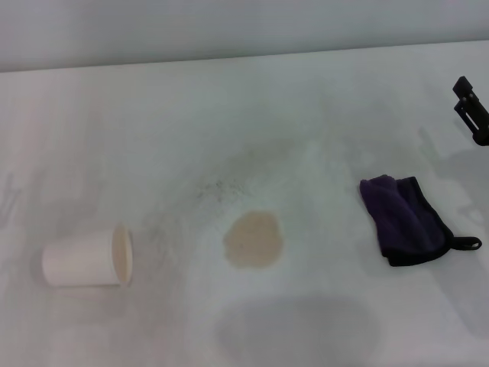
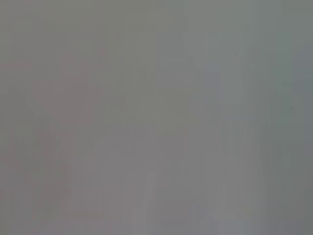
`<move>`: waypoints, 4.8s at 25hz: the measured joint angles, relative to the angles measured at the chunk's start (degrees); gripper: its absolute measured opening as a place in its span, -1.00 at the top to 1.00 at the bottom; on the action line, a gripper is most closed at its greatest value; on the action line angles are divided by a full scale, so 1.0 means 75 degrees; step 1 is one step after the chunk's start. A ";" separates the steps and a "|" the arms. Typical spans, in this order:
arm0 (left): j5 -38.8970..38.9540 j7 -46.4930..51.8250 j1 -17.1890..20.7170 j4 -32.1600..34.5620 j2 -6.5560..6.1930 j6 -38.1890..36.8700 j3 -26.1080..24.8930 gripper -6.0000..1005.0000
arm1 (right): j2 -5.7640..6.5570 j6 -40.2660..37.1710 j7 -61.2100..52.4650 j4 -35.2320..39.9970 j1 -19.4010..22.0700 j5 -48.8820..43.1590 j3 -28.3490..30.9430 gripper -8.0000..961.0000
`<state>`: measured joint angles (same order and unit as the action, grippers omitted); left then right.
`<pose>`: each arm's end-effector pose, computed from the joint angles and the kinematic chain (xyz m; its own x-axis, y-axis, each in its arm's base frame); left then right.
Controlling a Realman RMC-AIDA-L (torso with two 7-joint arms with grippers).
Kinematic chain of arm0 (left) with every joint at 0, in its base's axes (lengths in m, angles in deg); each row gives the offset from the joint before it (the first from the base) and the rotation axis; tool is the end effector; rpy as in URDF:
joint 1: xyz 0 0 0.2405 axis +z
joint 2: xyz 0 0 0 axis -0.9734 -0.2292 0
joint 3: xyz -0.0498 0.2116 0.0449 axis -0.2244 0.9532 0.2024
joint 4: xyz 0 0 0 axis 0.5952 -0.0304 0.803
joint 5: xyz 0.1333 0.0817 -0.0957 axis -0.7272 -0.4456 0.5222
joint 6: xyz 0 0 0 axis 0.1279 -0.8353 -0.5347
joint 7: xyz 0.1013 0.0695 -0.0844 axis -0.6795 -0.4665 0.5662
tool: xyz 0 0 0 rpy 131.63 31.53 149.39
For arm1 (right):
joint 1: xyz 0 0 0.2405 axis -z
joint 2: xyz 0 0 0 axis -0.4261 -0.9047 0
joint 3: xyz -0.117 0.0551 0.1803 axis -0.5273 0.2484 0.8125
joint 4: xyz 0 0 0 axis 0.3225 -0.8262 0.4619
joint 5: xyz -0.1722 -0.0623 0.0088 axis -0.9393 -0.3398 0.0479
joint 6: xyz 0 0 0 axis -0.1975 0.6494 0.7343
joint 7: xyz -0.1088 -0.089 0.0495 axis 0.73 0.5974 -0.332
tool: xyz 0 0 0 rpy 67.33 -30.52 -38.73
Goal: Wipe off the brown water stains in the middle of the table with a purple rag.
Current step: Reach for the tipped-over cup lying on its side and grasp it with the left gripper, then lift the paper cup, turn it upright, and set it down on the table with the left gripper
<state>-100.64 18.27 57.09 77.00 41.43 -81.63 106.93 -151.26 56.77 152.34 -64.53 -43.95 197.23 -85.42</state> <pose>-0.3082 0.2545 0.0406 0.7439 -0.1489 0.6515 0.6510 -0.0586 -0.7568 0.3164 0.2605 0.0508 0.6714 0.0750 -0.7373 -0.7151 -0.1955 -0.6711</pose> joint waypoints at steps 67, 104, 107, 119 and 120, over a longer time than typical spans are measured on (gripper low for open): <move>-1.2744 0.9842 -0.0766 0.8612 -0.1072 -0.0993 0.1214 -0.77 | -0.0023 -0.0159 -0.0073 -0.0206 -0.0391 0.0066 0.1250 -0.51; -1.3594 0.8568 -0.0941 0.7651 -0.0413 0.0152 0.1202 -0.66 | -0.0025 -0.0298 -0.0055 -0.0313 -0.0444 0.0020 0.1251 -0.52; -1.3587 0.8493 -0.0957 0.7560 -0.0333 0.0254 0.1203 -0.65 | -0.0016 -0.0340 -0.0044 -0.0309 -0.0411 0.0028 0.1251 -0.52; -1.2965 0.8231 -0.0907 0.7383 -0.0152 0.0559 0.1092 -0.57 | 0.0016 -0.0498 -0.0028 -0.0153 -0.0371 0.0016 0.1201 -0.52; -1.2753 0.8207 -0.0883 0.7391 -0.0139 0.0565 0.1091 -0.57 | 0.0017 -0.0497 -0.0028 -0.0131 -0.0355 0.0015 0.1190 -0.52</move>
<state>-196.29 79.82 50.47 132.43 40.39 -77.40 115.12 -151.13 53.05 152.13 -65.51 -46.61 197.34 -76.50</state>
